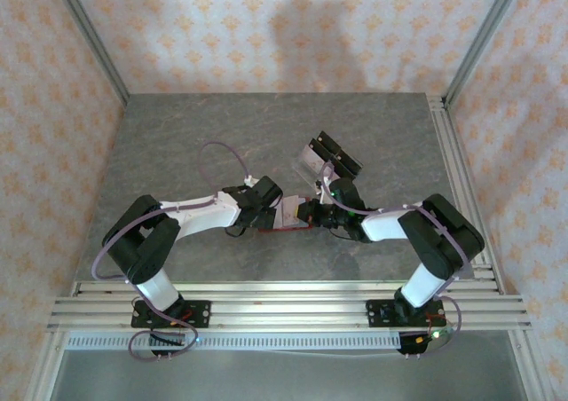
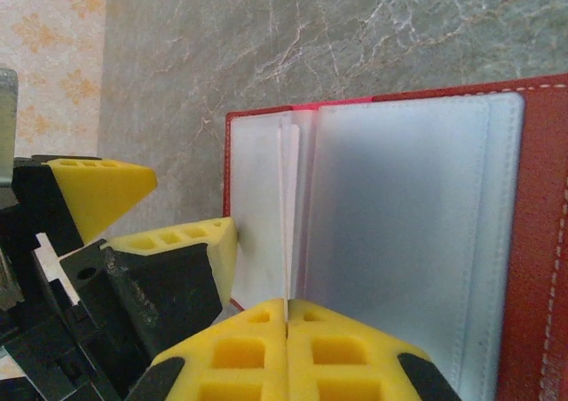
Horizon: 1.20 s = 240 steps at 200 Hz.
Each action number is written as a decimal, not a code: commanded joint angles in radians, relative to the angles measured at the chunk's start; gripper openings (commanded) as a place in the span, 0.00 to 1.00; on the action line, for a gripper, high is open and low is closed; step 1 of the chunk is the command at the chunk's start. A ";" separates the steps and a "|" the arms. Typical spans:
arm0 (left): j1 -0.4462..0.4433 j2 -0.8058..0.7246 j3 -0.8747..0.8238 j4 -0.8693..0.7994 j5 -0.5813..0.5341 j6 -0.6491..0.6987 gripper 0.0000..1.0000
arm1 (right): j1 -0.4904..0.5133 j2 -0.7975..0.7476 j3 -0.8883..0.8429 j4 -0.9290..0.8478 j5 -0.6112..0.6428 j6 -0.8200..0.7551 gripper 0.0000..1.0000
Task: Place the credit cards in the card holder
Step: Insert the credit card into the card slot.
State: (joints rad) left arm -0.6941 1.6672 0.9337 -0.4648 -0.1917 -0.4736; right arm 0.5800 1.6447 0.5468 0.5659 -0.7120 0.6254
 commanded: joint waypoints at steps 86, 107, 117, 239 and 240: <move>-0.007 0.014 -0.009 -0.057 -0.040 -0.017 1.00 | 0.006 0.083 -0.007 0.133 -0.035 0.036 0.00; -0.007 0.015 -0.010 -0.057 -0.040 -0.017 1.00 | 0.005 0.093 -0.007 0.142 -0.046 0.040 0.00; -0.006 0.014 -0.008 -0.057 -0.040 -0.017 1.00 | 0.006 0.096 -0.008 0.143 -0.051 0.039 0.00; -0.007 0.018 -0.007 -0.057 -0.039 -0.017 1.00 | 0.020 0.168 0.016 0.158 -0.081 0.060 0.00; -0.007 0.017 -0.007 -0.058 -0.039 -0.018 1.00 | 0.019 0.168 0.015 0.159 -0.081 0.059 0.00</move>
State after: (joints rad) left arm -0.6941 1.6672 0.9337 -0.4679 -0.1925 -0.4736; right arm 0.5842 1.7840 0.5499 0.7139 -0.7784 0.6815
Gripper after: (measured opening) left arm 0.997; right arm 0.041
